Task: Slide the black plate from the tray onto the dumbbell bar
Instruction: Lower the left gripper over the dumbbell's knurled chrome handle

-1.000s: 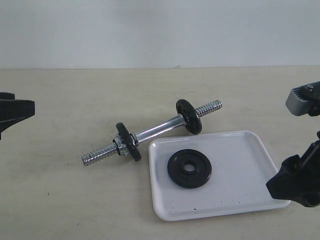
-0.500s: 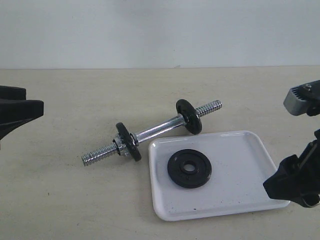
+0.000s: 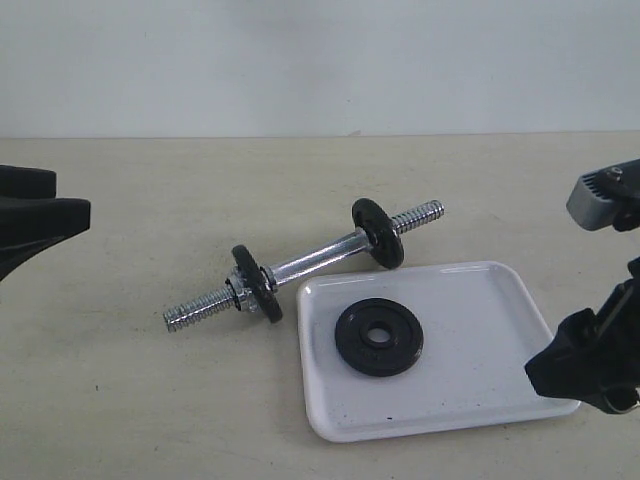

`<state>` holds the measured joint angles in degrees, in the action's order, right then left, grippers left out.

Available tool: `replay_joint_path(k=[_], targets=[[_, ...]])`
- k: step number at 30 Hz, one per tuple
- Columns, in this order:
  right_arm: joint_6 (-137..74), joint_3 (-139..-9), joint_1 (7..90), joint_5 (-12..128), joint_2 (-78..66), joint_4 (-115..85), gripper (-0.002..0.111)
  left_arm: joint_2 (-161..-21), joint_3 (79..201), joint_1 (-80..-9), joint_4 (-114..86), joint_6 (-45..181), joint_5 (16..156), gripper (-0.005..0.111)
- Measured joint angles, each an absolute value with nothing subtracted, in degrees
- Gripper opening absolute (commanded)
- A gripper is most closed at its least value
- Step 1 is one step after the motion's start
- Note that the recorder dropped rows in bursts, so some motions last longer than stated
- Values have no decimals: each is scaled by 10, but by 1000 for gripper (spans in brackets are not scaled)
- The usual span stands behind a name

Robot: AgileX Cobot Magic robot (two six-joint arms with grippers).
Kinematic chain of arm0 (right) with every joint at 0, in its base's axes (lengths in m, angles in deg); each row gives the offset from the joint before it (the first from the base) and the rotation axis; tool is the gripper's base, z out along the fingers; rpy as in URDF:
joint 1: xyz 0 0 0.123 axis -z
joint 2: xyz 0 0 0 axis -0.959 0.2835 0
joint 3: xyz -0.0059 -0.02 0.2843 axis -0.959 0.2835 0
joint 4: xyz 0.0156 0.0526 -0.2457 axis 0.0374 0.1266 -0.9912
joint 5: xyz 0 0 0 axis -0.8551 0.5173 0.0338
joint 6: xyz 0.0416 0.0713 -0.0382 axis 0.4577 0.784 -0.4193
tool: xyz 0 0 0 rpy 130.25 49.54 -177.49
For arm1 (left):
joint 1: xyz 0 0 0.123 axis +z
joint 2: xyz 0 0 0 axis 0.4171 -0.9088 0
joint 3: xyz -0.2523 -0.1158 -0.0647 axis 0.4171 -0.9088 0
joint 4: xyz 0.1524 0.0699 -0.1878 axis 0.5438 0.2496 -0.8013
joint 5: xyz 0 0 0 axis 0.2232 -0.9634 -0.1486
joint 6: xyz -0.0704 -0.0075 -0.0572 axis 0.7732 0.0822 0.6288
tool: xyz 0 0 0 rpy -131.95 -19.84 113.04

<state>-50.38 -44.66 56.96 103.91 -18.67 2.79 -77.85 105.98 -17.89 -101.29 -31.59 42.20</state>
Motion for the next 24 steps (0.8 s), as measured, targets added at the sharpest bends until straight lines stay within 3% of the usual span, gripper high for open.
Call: replay_joint_path(k=[8, 24], targets=[[-505, -447, 570, 1027, -187, 30, 67, -834, 1060, -207, -1118, -398, 413, 49], [-519, -447, 570, 1022, -187, 35, 67, -1084, 1215, -439, -1133, -428, 603, 49]])
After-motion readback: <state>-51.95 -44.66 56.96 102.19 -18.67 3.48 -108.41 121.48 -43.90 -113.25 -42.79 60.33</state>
